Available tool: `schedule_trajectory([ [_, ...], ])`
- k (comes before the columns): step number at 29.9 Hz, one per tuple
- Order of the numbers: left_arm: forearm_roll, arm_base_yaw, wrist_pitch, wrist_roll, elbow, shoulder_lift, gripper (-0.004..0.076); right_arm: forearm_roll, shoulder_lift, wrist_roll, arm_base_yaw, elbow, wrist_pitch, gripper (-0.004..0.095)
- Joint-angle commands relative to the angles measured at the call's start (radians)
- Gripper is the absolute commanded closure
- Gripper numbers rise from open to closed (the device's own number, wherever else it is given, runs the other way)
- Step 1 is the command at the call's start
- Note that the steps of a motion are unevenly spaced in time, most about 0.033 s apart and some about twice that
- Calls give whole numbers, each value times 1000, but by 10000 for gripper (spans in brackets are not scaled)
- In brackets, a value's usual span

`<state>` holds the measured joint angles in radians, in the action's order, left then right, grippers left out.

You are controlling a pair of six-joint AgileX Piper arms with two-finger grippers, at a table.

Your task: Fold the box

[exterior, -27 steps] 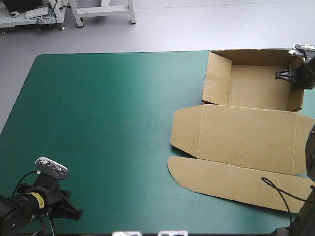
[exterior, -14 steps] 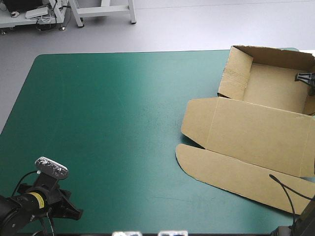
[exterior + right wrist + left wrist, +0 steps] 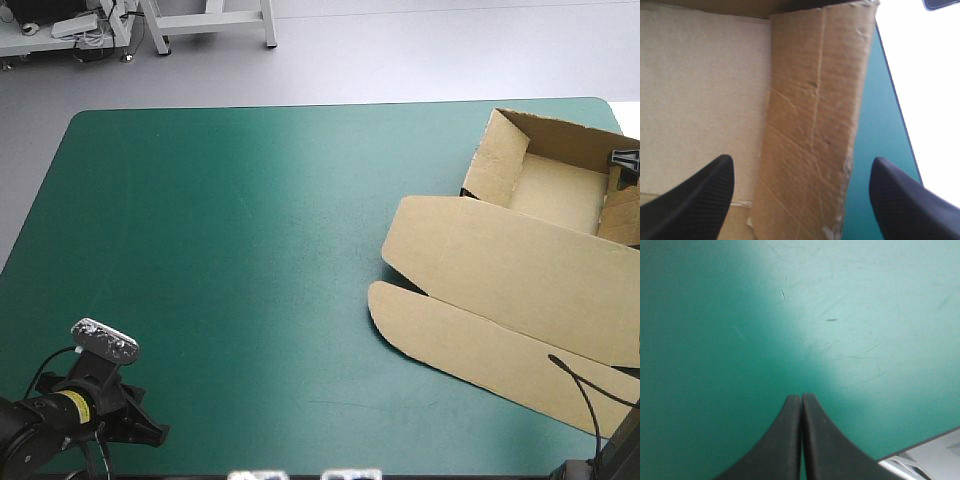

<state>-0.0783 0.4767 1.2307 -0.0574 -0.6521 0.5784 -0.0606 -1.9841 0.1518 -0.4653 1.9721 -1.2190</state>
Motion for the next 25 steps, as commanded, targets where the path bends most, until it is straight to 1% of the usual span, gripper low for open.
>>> schedule_trajectory([
  [1,1,8,-40,-3,-26,5,732,39,57,-36,-8,33,27,160],
  [4,3,8,-40,-3,-26,5,732,39,69,-36,-8,35,10,160],
  [10,3,8,-40,-3,-26,5,732,86,124,-72,-8,37,49,159],
  [13,3,8,-40,-3,-26,5,732,41,151,-70,-8,39,52,159],
  [15,11,8,-40,-3,-26,5,732,-34,161,-39,-8,41,45,160],
  [19,11,8,-46,-3,-26,5,732,-266,169,65,-6,43,-31,173],
  [20,11,8,-53,-3,-26,5,732,-321,169,82,-6,43,-31,189],
  [22,11,8,-70,-3,-26,5,732,-396,177,73,-4,43,-31,239],
  [24,11,8,-87,-3,-26,5,732,-440,199,73,-4,43,-31,312],
  [25,7,8,-92,-3,-26,5,732,-452,213,73,-4,43,-31,371],
])
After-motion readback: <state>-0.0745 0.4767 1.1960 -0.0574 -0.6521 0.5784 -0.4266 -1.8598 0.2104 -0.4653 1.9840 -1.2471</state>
